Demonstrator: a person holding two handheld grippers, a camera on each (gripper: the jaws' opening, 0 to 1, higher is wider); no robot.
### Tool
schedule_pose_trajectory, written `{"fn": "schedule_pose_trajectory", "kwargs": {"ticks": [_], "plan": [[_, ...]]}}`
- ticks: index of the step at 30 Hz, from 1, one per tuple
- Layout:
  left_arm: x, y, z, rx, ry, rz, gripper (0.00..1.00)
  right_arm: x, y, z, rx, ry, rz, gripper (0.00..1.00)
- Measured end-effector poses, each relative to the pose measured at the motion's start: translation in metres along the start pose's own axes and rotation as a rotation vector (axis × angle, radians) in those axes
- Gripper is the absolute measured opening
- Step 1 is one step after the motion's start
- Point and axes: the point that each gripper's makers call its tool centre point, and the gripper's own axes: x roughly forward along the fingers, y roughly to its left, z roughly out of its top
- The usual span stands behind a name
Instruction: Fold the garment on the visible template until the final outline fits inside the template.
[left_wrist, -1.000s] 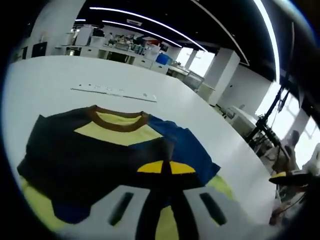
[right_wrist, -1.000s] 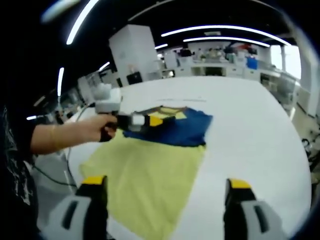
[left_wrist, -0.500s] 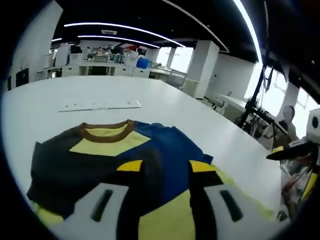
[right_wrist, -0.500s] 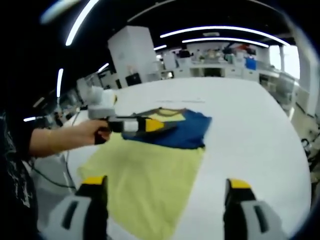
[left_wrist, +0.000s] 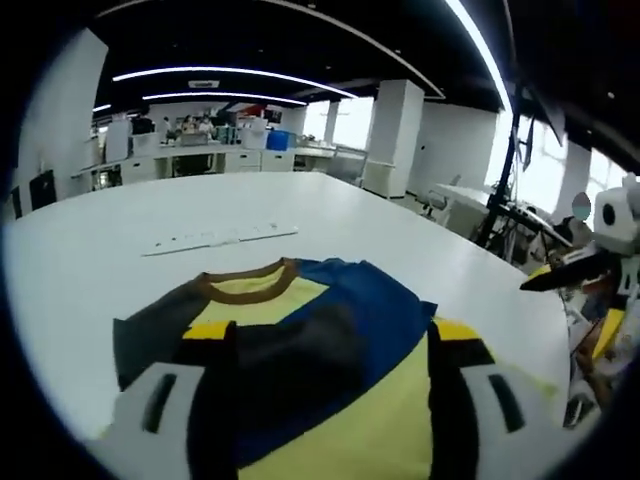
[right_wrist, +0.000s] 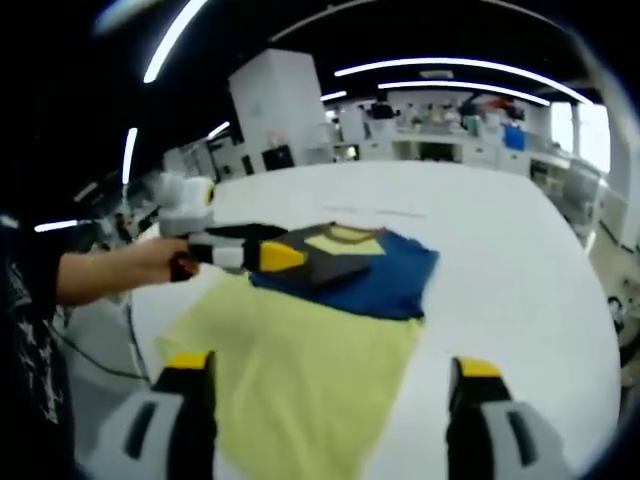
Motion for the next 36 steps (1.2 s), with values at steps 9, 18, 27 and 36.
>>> {"fn": "schedule_pose_trajectory", "kwargs": {"ticks": [9,18,27,36], "plan": [[-0.031,0.021,-0.007,0.019,0.002,0.031,0.89,0.019,0.01,0.024,-0.057,-0.016,0.036,0.92],[-0.055,0.042,-0.01,0.023,0.002,0.053,0.97,0.042,0.025,0.046,-0.099,-0.026,0.087,0.9],[-0.079,0.077,-0.024,0.029,0.024,0.105,0.9,0.07,0.036,0.064,-0.136,-0.035,0.119,0.82],[-0.092,0.105,-0.037,0.016,0.038,0.144,0.76,0.098,0.044,0.068,-0.159,-0.017,0.146,0.77]]}}
